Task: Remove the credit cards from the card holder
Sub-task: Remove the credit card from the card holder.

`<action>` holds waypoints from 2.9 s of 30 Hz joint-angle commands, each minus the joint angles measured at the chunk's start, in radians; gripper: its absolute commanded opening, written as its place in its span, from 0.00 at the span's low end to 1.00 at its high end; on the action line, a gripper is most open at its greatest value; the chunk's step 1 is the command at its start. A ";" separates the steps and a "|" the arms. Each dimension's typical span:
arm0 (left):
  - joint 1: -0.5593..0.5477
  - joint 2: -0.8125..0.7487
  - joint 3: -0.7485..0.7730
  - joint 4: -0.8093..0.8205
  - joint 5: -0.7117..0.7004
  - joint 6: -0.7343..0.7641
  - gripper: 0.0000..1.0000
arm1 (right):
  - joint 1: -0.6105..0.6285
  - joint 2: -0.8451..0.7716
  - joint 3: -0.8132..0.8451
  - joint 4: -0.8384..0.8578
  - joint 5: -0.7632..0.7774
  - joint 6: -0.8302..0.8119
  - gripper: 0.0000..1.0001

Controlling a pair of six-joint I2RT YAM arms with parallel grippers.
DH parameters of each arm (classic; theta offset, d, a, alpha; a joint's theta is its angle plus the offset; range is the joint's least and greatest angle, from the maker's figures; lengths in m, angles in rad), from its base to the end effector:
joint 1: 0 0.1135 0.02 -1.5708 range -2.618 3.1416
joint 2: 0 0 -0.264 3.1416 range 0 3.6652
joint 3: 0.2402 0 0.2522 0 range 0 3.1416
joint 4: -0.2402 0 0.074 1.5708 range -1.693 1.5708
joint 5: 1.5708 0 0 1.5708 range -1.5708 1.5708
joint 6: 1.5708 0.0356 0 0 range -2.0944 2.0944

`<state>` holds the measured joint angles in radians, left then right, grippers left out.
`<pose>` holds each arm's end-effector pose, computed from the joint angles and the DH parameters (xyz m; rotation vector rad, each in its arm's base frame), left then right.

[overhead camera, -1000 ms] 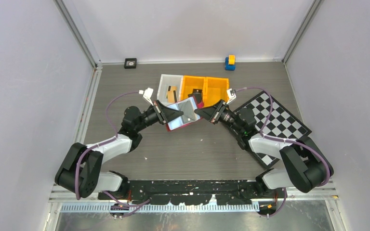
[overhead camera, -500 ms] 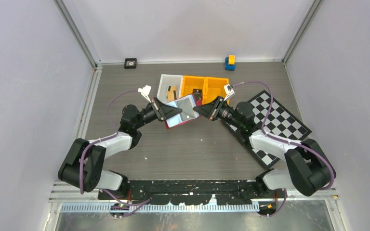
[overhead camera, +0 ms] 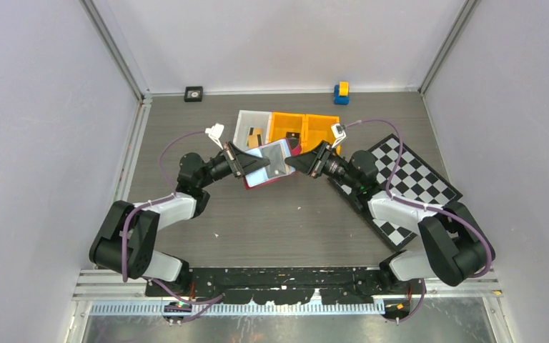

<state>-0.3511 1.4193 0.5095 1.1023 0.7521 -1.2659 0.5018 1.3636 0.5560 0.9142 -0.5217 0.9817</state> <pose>0.2508 -0.1178 0.2371 -0.0180 1.7179 -1.7825 0.2393 0.1515 0.2475 -0.0826 1.6918 1.5401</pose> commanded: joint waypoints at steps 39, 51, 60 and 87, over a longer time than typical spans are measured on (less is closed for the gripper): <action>-0.015 -0.074 0.059 -0.224 0.005 0.139 0.00 | -0.042 0.012 -0.051 0.331 -0.087 0.176 0.15; -0.014 -0.084 0.075 -0.345 -0.024 0.186 0.23 | -0.040 0.051 -0.041 0.384 -0.112 0.204 0.00; -0.019 -0.110 0.097 -0.526 -0.096 0.280 0.34 | -0.028 0.024 -0.029 0.299 -0.103 0.139 0.01; -0.028 -0.123 0.124 -0.710 -0.181 0.344 0.51 | 0.028 -0.174 0.045 -0.374 0.157 -0.210 0.01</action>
<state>-0.3836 1.3243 0.5873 0.4870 0.6346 -0.9649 0.5243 1.2690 0.5484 0.6258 -0.4503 0.8478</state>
